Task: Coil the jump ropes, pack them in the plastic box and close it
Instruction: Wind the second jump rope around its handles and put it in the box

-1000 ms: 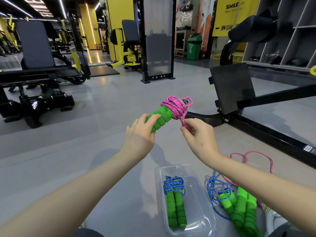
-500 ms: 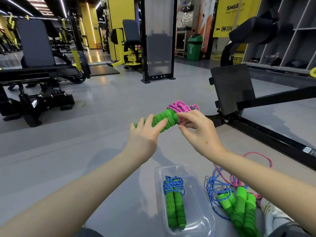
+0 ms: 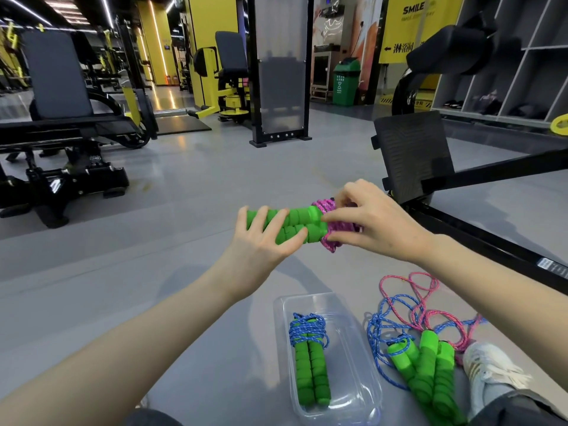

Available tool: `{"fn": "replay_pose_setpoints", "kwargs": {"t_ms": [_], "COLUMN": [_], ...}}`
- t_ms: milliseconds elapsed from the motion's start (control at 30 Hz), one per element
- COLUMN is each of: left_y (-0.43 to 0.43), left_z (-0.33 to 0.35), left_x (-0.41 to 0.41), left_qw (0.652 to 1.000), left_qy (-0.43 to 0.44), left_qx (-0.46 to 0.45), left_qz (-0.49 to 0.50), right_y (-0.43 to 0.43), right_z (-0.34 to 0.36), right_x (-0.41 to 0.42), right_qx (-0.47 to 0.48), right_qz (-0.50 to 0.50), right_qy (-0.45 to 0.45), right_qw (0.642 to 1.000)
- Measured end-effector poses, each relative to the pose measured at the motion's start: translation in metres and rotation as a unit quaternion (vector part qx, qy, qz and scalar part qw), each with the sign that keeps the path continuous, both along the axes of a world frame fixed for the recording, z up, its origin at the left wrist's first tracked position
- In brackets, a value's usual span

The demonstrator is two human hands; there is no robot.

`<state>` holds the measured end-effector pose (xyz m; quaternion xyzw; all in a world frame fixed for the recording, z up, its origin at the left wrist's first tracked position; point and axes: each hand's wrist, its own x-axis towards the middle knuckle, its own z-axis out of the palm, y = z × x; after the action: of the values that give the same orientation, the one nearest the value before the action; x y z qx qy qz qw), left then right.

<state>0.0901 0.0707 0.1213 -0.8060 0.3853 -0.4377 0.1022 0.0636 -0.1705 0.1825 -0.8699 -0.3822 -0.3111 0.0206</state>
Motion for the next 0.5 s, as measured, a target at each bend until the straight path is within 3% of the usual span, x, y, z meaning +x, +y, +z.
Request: {"fn": "replay_pose_setpoints", "kwargs": {"t_ms": [67,300,500], "left_y": [0.002,0.012,0.014], "left_z": [-0.002,-0.003,-0.012], "left_x": [-0.001,0.004,0.003], "left_qw": [1.0,0.999,0.997], "left_qy": [-0.001,-0.011,-0.001], "left_qx": [0.024,0.039,0.066], "left_qz": [-0.008,-0.032,-0.036], "right_y": [0.001,0.004,0.012], "right_z": [-0.004,-0.025,-0.028], "right_x": [-0.001,-0.012,-0.014], "right_qx": [-0.038,-0.109,-0.174], "right_qz": [0.011,0.082,0.086], "right_qy": [-0.003,-0.16,-0.118], "right_qw": [0.999,0.978,0.974]}}
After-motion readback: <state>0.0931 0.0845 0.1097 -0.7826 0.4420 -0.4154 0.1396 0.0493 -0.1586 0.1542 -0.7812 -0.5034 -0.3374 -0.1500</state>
